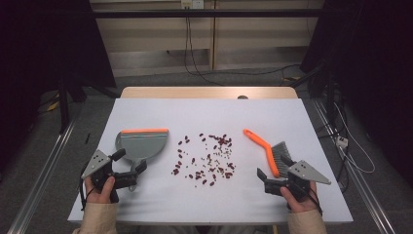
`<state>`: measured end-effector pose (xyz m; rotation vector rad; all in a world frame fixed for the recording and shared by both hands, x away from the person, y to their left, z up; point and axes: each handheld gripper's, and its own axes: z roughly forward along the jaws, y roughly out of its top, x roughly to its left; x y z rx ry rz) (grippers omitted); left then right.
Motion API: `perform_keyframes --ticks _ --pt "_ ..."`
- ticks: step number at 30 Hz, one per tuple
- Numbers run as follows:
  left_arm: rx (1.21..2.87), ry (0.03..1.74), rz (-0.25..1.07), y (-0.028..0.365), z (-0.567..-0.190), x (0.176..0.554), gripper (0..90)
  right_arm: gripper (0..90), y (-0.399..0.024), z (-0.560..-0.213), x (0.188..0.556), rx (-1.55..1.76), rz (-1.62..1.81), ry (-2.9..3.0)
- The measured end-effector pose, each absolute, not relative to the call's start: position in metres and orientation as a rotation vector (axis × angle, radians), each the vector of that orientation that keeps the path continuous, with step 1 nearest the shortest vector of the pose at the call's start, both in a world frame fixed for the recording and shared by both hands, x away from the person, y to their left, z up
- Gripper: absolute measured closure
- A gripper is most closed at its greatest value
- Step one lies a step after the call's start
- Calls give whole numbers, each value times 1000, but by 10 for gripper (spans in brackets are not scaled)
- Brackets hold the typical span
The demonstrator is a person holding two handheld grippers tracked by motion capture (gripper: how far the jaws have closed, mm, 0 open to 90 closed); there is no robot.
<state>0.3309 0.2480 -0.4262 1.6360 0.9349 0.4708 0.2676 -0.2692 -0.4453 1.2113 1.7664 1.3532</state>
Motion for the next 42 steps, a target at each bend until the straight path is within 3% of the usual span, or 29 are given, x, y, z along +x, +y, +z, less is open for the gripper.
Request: perform_keyframes --ticks 20,34,42 --pt "1631 936 473 248 -426 331 29 35 -268 -445 270 1205 1344 1779" --pt "1619 934 478 249 -425 331 29 85 -274 -427 310 1345 1220 1825" --pt "1623 933 487 250 -424 331 29 237 -278 -428 346 1454 1154 1882"
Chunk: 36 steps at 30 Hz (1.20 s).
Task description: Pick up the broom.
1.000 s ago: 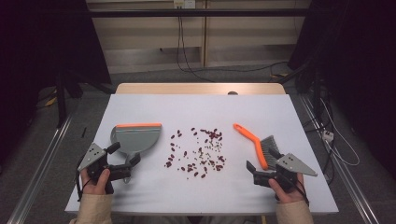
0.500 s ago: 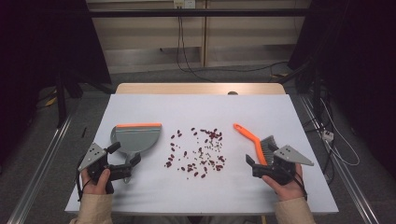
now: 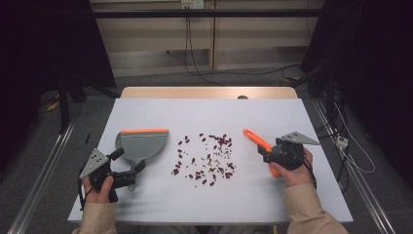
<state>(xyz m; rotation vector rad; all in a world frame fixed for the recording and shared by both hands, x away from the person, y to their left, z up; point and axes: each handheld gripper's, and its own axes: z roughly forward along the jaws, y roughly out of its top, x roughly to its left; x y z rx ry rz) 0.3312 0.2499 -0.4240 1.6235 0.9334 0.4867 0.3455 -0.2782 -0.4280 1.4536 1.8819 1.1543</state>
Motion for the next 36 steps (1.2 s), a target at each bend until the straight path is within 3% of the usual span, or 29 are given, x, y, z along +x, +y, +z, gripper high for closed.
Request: perform_keyframes --ticks 7,19,26,36 --pt "1631 928 479 248 -424 331 29 412 -278 -425 363 1461 1087 1939" --pt "1628 929 468 248 -426 332 29 553 -281 -426 390 1534 921 2049" --pt "1631 930 463 247 -426 332 29 608 -280 -436 400 1635 824 2114" --pt "1641 925 455 246 -428 333 29 612 -280 -448 411 1641 757 2172"
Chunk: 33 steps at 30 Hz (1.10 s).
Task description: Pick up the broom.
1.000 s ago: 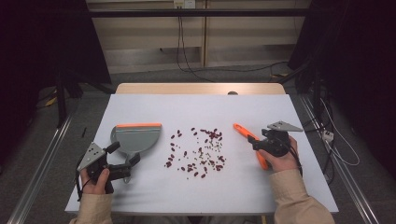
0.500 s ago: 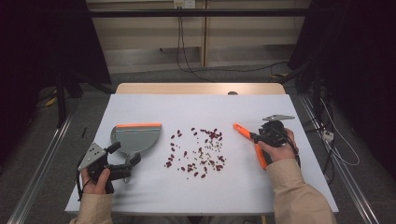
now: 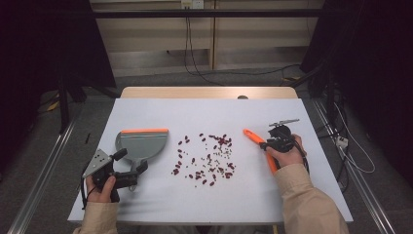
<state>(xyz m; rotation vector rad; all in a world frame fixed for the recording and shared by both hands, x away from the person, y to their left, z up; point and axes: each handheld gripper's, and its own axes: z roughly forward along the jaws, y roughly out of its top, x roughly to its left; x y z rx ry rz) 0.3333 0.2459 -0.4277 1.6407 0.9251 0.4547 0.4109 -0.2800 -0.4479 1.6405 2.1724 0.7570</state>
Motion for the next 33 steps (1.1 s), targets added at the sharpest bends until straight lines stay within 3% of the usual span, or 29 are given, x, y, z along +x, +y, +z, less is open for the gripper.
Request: perform_keyframes --ticks 6,9,20,33 --pt "1644 922 460 245 -428 333 29 639 -274 -447 419 1586 660 2260" --pt "1643 927 460 244 -428 332 29 694 -274 -445 423 1599 629 2290" --pt "1648 920 471 243 -426 332 29 715 -272 -441 425 1615 595 2295" --pt "1636 897 488 236 -420 329 28 719 -288 -404 392 1517 1026 2091"
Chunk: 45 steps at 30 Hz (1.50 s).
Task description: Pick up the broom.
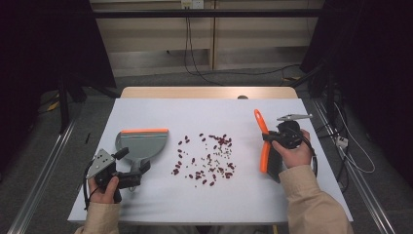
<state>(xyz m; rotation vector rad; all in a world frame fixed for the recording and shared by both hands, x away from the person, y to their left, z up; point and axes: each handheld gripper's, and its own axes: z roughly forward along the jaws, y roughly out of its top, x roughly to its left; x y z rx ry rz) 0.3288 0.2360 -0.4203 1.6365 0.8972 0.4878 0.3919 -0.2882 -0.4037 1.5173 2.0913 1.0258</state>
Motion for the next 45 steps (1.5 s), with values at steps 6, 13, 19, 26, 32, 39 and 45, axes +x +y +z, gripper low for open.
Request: perform_keyframes --ticks 6,13,19,26,32,39,45 --pt "1625 887 497 231 -416 328 30 721 -293 -390 364 1431 1170 1980" --pt "1632 856 485 222 -411 327 30 721 -298 -385 348 1382 1265 1915" --pt "1633 841 460 214 -407 327 30 721 -303 -382 344 1375 1363 1861" --pt "1665 787 409 191 -385 328 31 721 -288 -367 345 1306 1412 1846" --pt "1693 701 348 163 -375 331 33 720 -264 -351 354 1243 1447 1858" --pt "1719 659 251 132 -379 341 51 720 -229 -344 365 1186 1467 1893" --pt "1762 659 203 111 -387 350 97 720 -199 -342 373 1139 1480 1930"
